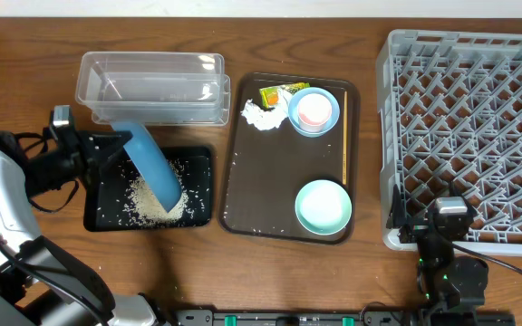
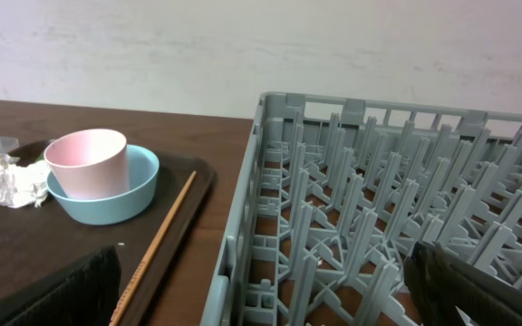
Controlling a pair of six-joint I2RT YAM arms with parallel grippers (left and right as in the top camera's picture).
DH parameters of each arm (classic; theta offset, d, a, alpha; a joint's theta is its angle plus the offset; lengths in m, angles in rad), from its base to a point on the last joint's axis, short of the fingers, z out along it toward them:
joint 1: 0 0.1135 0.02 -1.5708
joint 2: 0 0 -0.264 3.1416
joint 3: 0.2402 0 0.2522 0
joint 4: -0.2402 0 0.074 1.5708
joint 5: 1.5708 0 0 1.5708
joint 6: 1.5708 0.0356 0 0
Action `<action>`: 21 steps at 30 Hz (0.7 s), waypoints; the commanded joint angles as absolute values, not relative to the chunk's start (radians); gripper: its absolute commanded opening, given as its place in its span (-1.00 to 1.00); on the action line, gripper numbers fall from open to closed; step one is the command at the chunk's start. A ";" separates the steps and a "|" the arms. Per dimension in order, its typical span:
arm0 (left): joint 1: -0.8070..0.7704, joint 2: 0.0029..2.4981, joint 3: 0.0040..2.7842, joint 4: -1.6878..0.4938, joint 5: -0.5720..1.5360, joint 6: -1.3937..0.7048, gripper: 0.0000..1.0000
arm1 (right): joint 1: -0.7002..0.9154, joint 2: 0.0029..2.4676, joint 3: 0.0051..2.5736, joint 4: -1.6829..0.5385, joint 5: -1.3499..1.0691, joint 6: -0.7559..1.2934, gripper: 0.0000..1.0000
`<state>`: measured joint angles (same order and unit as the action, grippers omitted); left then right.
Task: Sort waste into correct bins and load items into the dishwasher rack
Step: 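Tilt the blue plate to pour rice onto the black tray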
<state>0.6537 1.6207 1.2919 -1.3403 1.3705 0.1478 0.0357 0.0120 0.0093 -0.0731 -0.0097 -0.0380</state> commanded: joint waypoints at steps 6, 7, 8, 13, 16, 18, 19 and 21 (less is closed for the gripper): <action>0.651 1.592 1.295 -1.428 1.331 0.321 -0.88 | 0.031 0.007 0.006 -0.074 -0.007 -0.050 0.98; 0.649 1.589 1.295 -1.464 1.326 0.323 -0.88 | 0.031 0.007 0.006 -0.074 -0.007 -0.050 0.98; 0.649 1.583 1.295 -1.503 1.327 0.358 -0.88 | 0.031 0.007 0.006 -0.074 -0.007 -0.049 0.98; 0.649 1.524 1.295 -1.492 1.282 0.475 -0.88 | 0.031 0.007 0.006 -0.074 -0.007 -0.050 0.98; 0.649 1.498 1.295 -1.483 1.306 0.481 -0.88 | 0.031 0.007 0.006 -0.074 -0.007 -0.050 0.99; 0.647 1.478 1.295 -1.512 1.320 0.479 -0.88 | 0.031 0.007 0.006 -0.074 -0.007 -0.050 0.99; 0.641 1.461 1.295 -1.526 1.328 0.486 -0.88 | 0.031 0.007 0.006 -0.074 -0.007 -0.049 0.99; 0.619 1.419 1.296 -1.526 1.335 0.498 -0.88 | 0.031 0.007 0.006 -0.074 -0.007 -0.050 0.99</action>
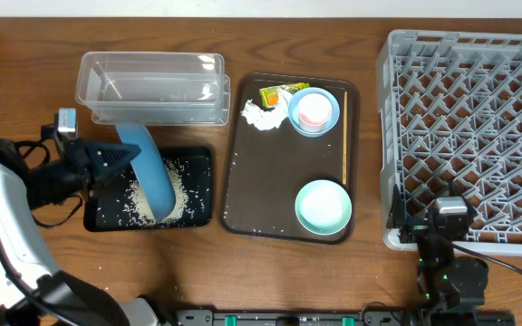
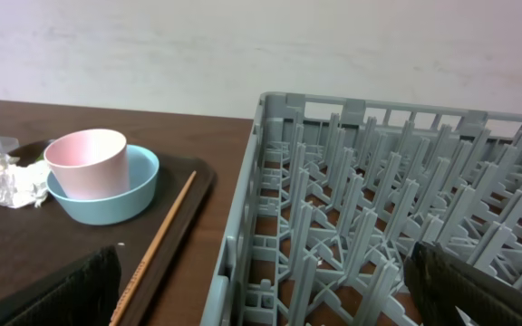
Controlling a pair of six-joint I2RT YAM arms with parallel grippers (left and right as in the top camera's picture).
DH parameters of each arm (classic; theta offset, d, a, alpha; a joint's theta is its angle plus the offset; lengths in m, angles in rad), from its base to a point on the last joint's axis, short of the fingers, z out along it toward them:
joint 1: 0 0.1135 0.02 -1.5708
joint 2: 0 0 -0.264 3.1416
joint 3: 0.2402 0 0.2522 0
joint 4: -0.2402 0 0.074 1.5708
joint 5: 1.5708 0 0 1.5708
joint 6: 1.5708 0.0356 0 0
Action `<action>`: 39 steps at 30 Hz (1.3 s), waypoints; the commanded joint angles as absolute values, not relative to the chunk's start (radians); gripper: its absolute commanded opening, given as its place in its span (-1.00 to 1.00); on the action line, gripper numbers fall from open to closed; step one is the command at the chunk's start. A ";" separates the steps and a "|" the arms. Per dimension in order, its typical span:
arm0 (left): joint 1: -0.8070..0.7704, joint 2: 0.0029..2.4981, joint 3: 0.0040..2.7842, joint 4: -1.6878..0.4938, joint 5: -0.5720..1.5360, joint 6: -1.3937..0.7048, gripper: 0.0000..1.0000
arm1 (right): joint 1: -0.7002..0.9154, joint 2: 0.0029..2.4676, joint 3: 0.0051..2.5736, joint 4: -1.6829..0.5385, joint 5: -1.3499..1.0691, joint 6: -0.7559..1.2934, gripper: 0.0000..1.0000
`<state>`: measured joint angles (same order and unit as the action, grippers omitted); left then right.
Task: Sort waste into correct bins and load items into the dishwasher rack
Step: 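Tilt the blue plate to pour rice onto the black tray, then return the blue plate to the brown tray and release it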
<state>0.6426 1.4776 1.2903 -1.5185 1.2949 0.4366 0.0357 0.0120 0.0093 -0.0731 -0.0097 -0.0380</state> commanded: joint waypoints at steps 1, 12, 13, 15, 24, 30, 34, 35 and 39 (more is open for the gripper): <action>0.605 1.395 1.297 -1.522 1.335 0.497 -0.88 | 0.031 0.007 0.006 -0.074 -0.007 -0.050 0.99; 0.138 1.134 1.309 -1.060 0.885 -0.126 -0.88 | 0.031 0.007 0.006 -0.074 -0.007 -0.050 0.98; 0.056 1.119 1.309 -1.011 0.760 -0.199 -0.88 | 0.031 0.007 0.006 -0.074 -0.007 -0.050 0.99; -0.107 1.107 1.309 -0.938 0.585 -0.271 -0.88 | 0.031 0.007 0.006 -0.074 -0.007 -0.049 0.99; -0.584 1.287 1.309 -0.780 0.081 -0.458 -0.87 | 0.031 0.007 0.006 -0.074 -0.007 -0.050 0.98; -0.672 1.490 1.308 -0.690 0.035 -0.427 -0.88 | 0.031 0.007 0.006 -0.074 -0.007 -0.050 0.99; -0.714 1.584 1.308 -0.625 0.033 -0.409 -0.87 | 0.031 0.007 0.006 -0.074 -0.007 -0.050 0.99; -0.721 1.600 1.309 -0.617 0.033 -0.409 -0.88 | 0.031 0.007 0.006 -0.074 -0.007 -0.050 0.98; -0.739 1.647 1.308 -0.603 0.033 -0.424 -0.88 | 0.031 0.007 0.006 -0.074 -0.007 -0.050 0.98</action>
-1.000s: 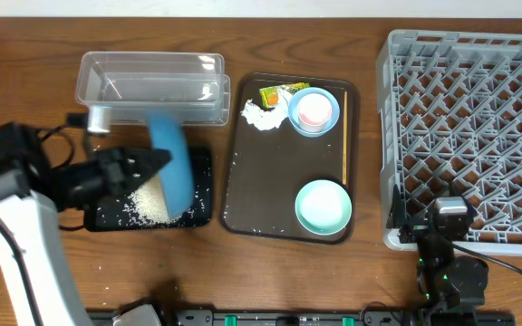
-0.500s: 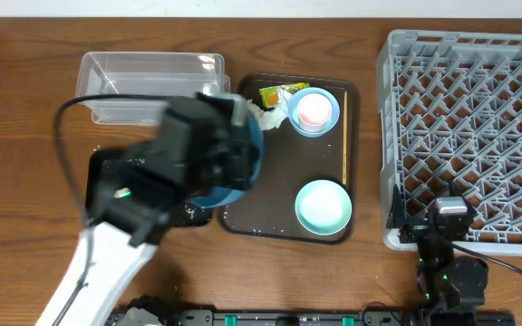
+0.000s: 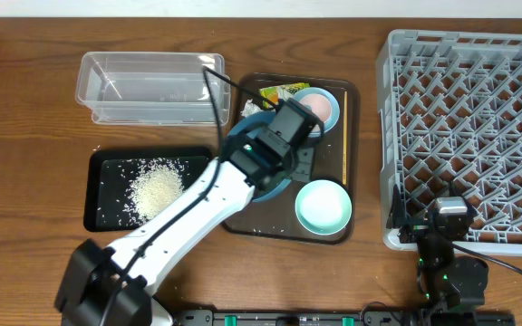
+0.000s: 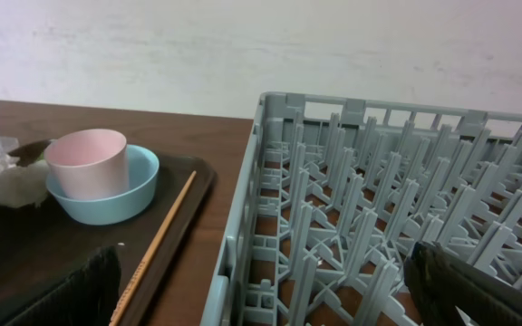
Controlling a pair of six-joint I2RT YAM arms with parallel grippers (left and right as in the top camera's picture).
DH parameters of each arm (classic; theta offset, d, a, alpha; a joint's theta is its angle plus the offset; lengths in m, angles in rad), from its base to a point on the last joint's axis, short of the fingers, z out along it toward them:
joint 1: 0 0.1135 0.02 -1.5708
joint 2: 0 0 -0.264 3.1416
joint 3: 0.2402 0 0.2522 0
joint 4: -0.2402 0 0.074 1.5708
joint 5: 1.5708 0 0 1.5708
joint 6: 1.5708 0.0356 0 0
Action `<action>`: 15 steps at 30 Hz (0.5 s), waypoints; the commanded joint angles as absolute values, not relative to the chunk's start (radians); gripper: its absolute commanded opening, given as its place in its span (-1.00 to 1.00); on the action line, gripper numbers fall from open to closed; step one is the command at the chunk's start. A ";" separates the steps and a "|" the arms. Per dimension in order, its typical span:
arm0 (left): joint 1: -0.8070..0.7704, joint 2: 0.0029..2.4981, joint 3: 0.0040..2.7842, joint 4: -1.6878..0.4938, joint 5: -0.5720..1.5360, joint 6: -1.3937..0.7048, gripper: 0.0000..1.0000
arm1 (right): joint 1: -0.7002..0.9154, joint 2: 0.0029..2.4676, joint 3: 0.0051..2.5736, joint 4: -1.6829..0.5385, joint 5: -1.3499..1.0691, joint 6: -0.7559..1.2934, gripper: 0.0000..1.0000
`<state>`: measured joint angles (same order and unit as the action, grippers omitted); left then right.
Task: Sort waste into correct bins and load items into the dishwasher rack
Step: 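Return the blue plate to the brown tray and release it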
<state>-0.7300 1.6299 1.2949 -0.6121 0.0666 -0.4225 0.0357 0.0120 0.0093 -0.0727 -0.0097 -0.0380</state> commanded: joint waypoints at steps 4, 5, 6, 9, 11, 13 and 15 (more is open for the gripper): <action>-0.752 1.671 1.308 -0.604 0.033 -0.429 -0.88 | 0.031 0.007 0.006 -0.074 -0.007 -0.049 0.98; -0.755 1.676 1.308 -0.604 0.033 -0.430 -0.87 | 0.031 0.007 0.006 -0.074 -0.007 -0.050 0.99; -0.757 1.684 1.308 -0.604 0.033 -0.432 -0.88 | 0.031 0.007 0.006 -0.074 -0.007 -0.049 0.98; -0.757 1.705 1.308 -0.608 0.033 -0.444 -0.88 | 0.031 0.007 0.006 -0.074 -0.007 -0.050 0.99; -0.757 1.718 1.308 -0.617 0.034 -0.452 -0.87 | 0.031 0.007 0.006 -0.074 -0.007 -0.050 0.99; -0.758 1.724 1.307 -0.634 0.045 -0.466 -0.87 | 0.031 0.007 0.006 -0.074 -0.007 -0.050 0.98; -0.759 1.724 1.307 -0.647 0.052 -0.487 -0.86 | 0.031 0.007 0.006 -0.074 -0.007 -0.050 0.98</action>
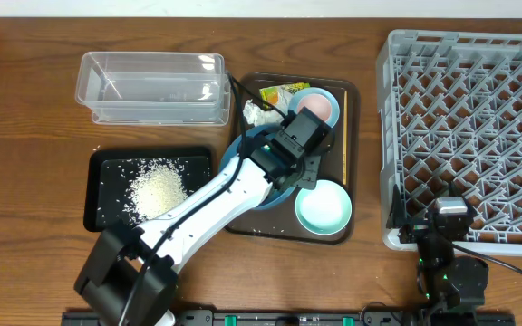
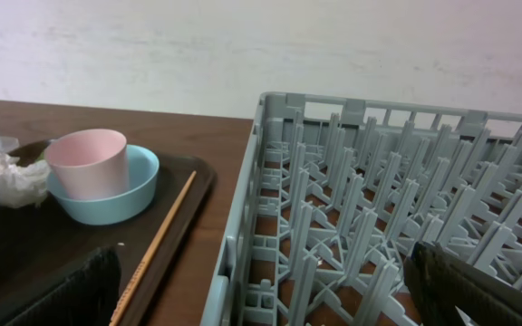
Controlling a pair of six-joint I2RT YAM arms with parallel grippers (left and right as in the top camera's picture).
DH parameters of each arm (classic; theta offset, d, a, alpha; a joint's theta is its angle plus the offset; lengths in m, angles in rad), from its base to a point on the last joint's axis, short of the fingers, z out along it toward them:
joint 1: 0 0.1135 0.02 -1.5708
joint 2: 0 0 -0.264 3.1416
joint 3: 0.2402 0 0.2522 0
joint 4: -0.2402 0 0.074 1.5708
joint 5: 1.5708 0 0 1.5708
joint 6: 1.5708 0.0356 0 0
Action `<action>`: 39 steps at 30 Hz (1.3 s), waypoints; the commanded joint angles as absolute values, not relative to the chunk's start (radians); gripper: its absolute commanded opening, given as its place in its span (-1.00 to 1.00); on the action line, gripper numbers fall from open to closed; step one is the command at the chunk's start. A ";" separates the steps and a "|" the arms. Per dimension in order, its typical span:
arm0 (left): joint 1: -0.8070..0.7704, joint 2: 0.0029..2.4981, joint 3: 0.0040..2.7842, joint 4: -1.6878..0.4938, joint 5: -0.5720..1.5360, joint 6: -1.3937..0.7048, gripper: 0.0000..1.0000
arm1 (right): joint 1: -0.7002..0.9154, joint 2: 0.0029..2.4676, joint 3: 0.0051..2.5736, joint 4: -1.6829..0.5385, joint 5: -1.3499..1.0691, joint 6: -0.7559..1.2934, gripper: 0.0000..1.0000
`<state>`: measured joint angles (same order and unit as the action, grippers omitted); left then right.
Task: Sort waste into correct bins and load items into the dishwasher rack
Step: 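Return the blue plate to the brown tray and release it, then grasp the crumpled white tissue on the brown tray with the left gripper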
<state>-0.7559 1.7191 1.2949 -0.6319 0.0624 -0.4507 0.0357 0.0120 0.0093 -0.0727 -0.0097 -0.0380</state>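
Note:
My left arm reaches across the brown tray [image 1: 241,217], and its gripper [image 1: 299,145] is over a blue plate [image 1: 232,151] that lies flat on the tray. The arm hides the fingers, so their state does not show. A mint bowl [image 1: 323,206] sits at the tray's near right. A pink cup [image 2: 87,161] stands in a blue bowl [image 2: 134,186] at the far right. Beside it are a crumpled tissue [image 1: 259,113], a green-yellow wrapper [image 1: 277,91] and a chopstick [image 1: 344,136]. My right gripper [image 2: 261,299] is open at the near edge of the grey dish rack [image 1: 469,109].
A black tray [image 1: 102,208] holding a heap of rice [image 1: 155,188] lies left of the brown tray. Behind it stands a clear plastic bin [image 1: 152,86]. The rack fills the right side of the table.
My left gripper has shifted a little to the right and nearer over the brown tray. The tissue by the pink cup shows again. The right arm has not moved.
My left gripper held the blue plate tilted on edge over the black tray, with rice heaped below it. It was still tilted there a moment later. Then the plate was over the brown tray, where it now lies flat, and the rice stays in the black tray.

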 commanded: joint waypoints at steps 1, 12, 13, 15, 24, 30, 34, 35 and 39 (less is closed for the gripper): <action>-0.759 1.724 1.307 -0.649 0.066 -0.493 -0.87 | 0.031 0.007 0.006 -0.074 -0.007 -0.050 0.98; -0.759 1.724 1.308 -0.645 0.120 -0.492 -0.49 | 0.031 0.007 0.006 -0.074 -0.007 -0.050 0.99; -0.759 1.724 1.308 -0.642 0.120 -0.492 -0.46 | 0.031 0.007 0.006 -0.074 -0.007 -0.050 0.97; -0.758 1.720 1.309 -0.635 0.120 -0.492 -0.42 | 0.031 0.007 0.006 -0.074 -0.007 -0.050 0.98; -0.657 1.670 1.396 -0.627 0.060 -0.492 0.02 | 0.031 0.007 0.006 -0.074 -0.007 -0.049 0.98; -0.527 1.680 1.614 -0.747 0.067 -0.408 0.28 | 0.031 0.007 0.006 -0.074 -0.007 -0.050 0.99; -0.480 1.723 1.781 -0.874 0.067 -0.317 0.30 | 0.031 0.007 0.006 -0.074 -0.007 -0.049 0.98; -0.476 1.736 1.815 -0.902 0.067 -0.294 0.30 | 0.031 0.007 0.006 -0.074 -0.007 -0.050 0.98; -0.474 1.809 1.947 -1.034 0.067 -0.183 0.45 | 0.031 0.007 0.006 -0.074 -0.007 -0.050 0.99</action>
<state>-0.4721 1.7351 1.8729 -0.9802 0.0715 -0.3096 0.0357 0.0120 0.0093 -0.0727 -0.0097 -0.0380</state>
